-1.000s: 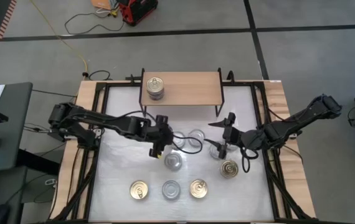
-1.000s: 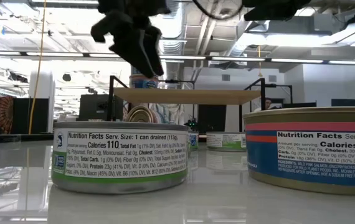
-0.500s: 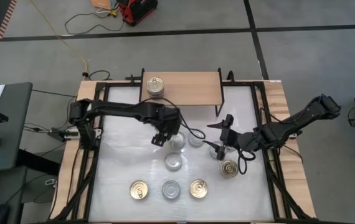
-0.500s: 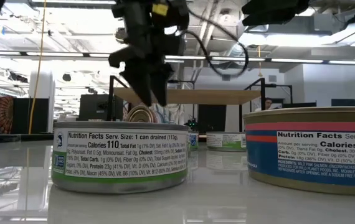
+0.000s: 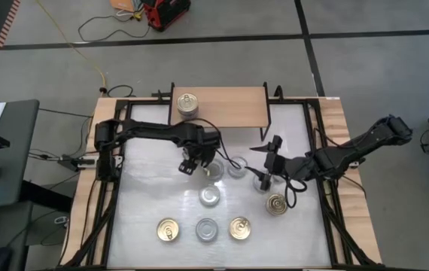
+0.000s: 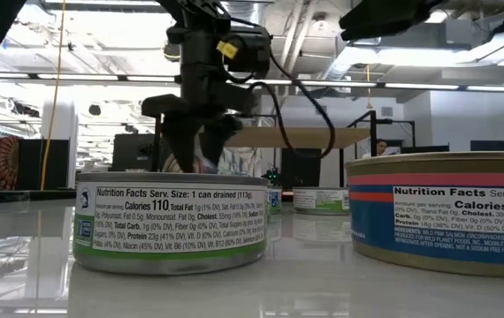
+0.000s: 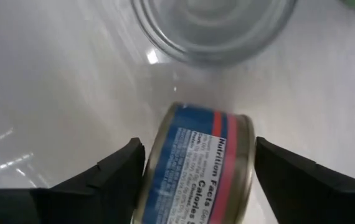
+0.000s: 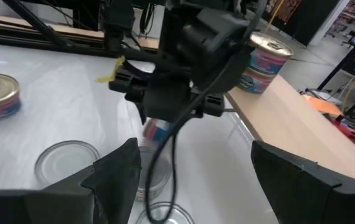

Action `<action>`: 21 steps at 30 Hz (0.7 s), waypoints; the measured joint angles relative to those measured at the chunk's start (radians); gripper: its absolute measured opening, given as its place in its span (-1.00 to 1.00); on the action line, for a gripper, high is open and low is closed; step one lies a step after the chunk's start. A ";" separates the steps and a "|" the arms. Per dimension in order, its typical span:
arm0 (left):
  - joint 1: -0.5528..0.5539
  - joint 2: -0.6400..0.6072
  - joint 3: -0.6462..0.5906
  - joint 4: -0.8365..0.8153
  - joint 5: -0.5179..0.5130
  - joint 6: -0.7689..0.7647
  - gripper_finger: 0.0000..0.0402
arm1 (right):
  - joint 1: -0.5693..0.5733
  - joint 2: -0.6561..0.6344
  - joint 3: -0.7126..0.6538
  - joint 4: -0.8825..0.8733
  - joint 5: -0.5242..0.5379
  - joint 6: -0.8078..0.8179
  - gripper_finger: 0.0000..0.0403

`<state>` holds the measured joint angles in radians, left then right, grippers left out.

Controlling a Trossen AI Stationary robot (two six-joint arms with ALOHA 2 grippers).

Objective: Stack canned seafood by type on shelf
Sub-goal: Stack the blue tuna can on top of the other blue tuna cans on the shelf

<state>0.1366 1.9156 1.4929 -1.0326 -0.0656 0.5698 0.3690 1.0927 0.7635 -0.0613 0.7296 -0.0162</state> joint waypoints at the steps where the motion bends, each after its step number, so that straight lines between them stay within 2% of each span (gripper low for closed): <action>1: -0.003 0.000 0.000 -0.016 -0.010 0.001 0.33 | -0.005 0.000 0.000 0.008 0.000 -0.012 0.64; 7: -0.021 0.000 -0.001 -0.085 -0.073 0.033 -0.07 | -0.012 0.000 0.000 0.077 0.000 -0.090 0.64; 16: -0.056 -0.009 0.004 -0.091 -0.102 -0.002 -0.09 | -0.012 -0.001 0.000 0.097 -0.001 -0.100 0.64; 21: -0.056 -0.086 0.054 -0.023 -0.048 -0.096 -0.09 | -0.009 -0.001 0.000 0.091 -0.001 -0.097 0.64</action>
<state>0.0809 1.8298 1.5470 -1.0553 -0.1141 0.4737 0.3601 1.0920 0.7635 0.0299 0.7287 -0.1131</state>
